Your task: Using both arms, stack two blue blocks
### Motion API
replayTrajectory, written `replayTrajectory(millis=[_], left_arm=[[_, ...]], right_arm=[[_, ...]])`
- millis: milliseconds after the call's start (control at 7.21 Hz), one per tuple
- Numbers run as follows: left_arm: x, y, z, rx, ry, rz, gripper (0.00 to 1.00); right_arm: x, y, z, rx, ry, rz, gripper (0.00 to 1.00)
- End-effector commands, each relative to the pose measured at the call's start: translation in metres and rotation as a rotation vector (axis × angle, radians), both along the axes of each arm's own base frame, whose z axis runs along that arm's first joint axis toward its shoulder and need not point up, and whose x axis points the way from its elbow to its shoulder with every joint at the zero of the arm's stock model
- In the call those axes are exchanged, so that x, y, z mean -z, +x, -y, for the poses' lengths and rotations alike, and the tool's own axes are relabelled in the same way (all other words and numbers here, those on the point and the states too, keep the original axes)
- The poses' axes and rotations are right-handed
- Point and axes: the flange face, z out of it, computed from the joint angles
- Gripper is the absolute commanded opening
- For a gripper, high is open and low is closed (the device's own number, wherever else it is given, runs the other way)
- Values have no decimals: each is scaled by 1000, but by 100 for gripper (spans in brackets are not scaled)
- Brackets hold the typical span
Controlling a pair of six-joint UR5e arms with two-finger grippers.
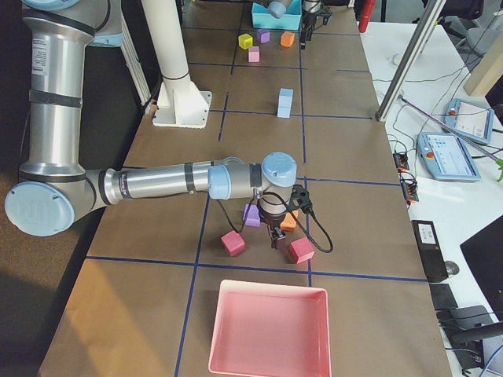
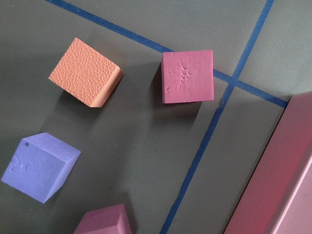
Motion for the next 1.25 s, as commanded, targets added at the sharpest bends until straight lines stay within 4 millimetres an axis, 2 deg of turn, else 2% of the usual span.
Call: replayTrajectory(millis=[0, 139, 277, 554, 693, 832, 1109], left_arm=[[-163, -179, -46, -8, -3, -28, 100], [-200, -247, -76, 93, -45, -16, 100], [-248, -264, -119, 129, -116, 10, 100], [-273, -277, -142, 203, -215, 12, 100], [-307, -280, -170, 214, -291, 34, 100], [-311, -288, -177, 221, -280, 129, 100], [-307, -289, -178, 226, -271, 155, 100]], right_arm=[[-1, 0, -1, -2, -4, 0, 100], [-2, 0, -3, -2, -7, 0, 100], [-3, 0, -3, -2, -9, -1, 100], [-4, 0, -4, -2, -10, -1, 100], [-5, 1, -5, -2, -14, -1, 100], [-6, 1, -6, -2, -15, -1, 100], [-10, 1, -11, -4, -26, -3, 100]])
